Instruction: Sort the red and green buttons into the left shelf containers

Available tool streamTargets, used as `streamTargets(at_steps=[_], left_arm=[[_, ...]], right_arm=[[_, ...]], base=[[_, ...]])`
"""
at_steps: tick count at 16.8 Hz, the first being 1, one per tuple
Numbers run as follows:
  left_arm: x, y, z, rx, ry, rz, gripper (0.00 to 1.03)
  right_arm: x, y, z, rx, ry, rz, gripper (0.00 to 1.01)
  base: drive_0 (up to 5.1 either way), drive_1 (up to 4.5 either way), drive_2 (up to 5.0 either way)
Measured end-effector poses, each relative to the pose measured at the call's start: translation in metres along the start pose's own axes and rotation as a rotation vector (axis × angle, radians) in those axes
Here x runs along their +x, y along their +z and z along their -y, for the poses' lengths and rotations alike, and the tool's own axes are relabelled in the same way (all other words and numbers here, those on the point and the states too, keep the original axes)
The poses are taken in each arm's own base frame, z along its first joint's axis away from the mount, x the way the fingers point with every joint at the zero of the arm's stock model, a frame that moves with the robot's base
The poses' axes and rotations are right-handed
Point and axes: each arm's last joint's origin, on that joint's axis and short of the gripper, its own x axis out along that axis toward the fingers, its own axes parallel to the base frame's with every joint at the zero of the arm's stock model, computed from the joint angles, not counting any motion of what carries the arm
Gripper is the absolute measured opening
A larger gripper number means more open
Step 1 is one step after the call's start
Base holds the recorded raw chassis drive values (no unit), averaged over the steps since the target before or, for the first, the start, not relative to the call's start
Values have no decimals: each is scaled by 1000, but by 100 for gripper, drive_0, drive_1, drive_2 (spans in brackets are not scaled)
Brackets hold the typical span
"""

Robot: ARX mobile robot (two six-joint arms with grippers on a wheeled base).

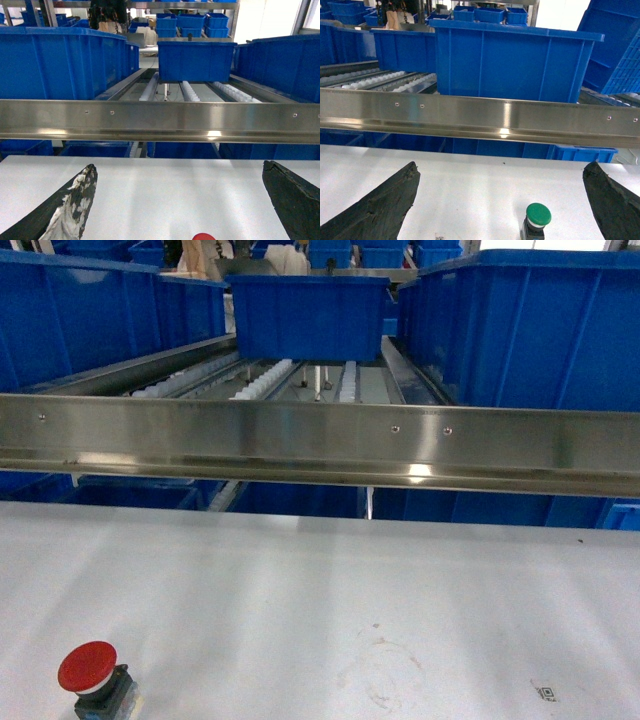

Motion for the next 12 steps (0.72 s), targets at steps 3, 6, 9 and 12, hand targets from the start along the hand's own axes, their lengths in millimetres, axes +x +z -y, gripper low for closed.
streamTargets(at_steps=[3, 6, 9, 12], left_arm=[[0, 0, 0, 0, 0, 0, 98], [0, 0, 0, 0, 0, 0, 98], [0, 0, 0, 0, 0, 0, 98], [3, 6, -3, 12, -5, 51, 98]], right_arm=[[0, 0, 0, 0, 0, 0, 98], [0, 0, 0, 0, 0, 0, 98], [0, 0, 0, 0, 0, 0, 98], [7, 9, 0, -16, 8, 78, 98]], base=[[0, 0, 0], [0, 0, 0], [0, 0, 0], [0, 0, 0]])
